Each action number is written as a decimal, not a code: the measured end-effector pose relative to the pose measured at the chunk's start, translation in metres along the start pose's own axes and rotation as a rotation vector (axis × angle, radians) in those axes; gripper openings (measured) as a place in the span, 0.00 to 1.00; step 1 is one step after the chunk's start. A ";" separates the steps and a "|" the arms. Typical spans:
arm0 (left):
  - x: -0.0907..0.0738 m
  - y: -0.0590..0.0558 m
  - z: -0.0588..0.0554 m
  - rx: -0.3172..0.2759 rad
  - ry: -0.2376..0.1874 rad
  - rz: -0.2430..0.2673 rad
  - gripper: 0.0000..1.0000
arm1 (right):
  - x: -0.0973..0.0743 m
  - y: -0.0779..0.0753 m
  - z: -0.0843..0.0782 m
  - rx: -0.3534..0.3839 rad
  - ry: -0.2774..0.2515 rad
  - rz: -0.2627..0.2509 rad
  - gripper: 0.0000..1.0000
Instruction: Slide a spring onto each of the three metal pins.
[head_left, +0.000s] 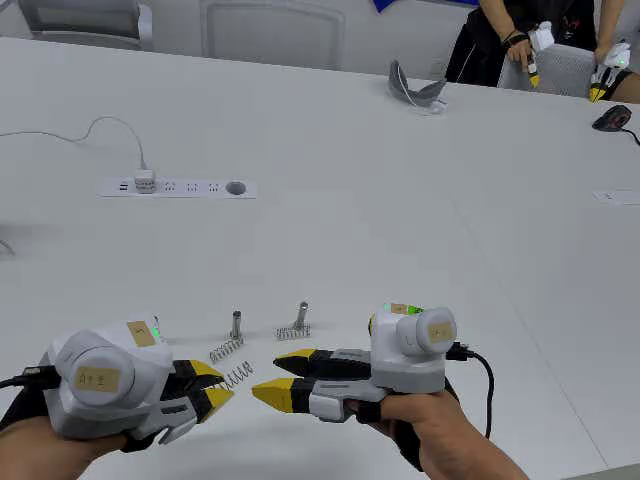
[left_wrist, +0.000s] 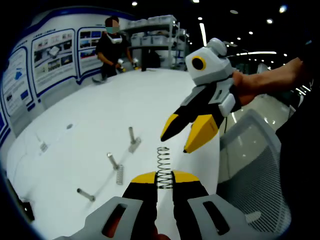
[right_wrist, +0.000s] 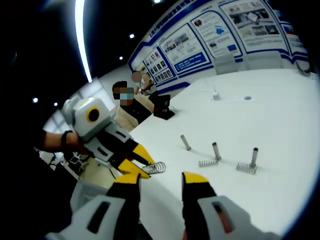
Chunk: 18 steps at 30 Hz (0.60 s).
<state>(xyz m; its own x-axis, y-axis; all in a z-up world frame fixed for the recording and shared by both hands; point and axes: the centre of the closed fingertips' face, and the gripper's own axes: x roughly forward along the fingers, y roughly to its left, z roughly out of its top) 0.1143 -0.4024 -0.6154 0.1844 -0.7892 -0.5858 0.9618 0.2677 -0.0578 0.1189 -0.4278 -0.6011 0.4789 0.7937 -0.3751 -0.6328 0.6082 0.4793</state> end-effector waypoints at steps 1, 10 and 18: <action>0.001 -0.003 0.002 0.007 -0.002 -0.007 0.10 | 0.000 0.001 0.000 0.004 0.000 0.007 0.32; 0.006 -0.021 0.010 0.045 -0.006 -0.052 0.10 | -0.001 0.011 -0.001 0.030 -0.003 0.057 0.21; 0.006 -0.023 0.013 0.054 -0.011 -0.069 0.10 | -0.004 0.014 0.000 0.028 0.003 0.077 0.15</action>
<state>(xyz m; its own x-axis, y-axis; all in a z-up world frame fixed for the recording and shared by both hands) 0.0963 -0.4202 -0.6076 0.1189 -0.8109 -0.5730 0.9818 0.1821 -0.0540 0.1081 -0.4226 -0.5933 0.4279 0.8380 -0.3385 -0.6502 0.5456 0.5287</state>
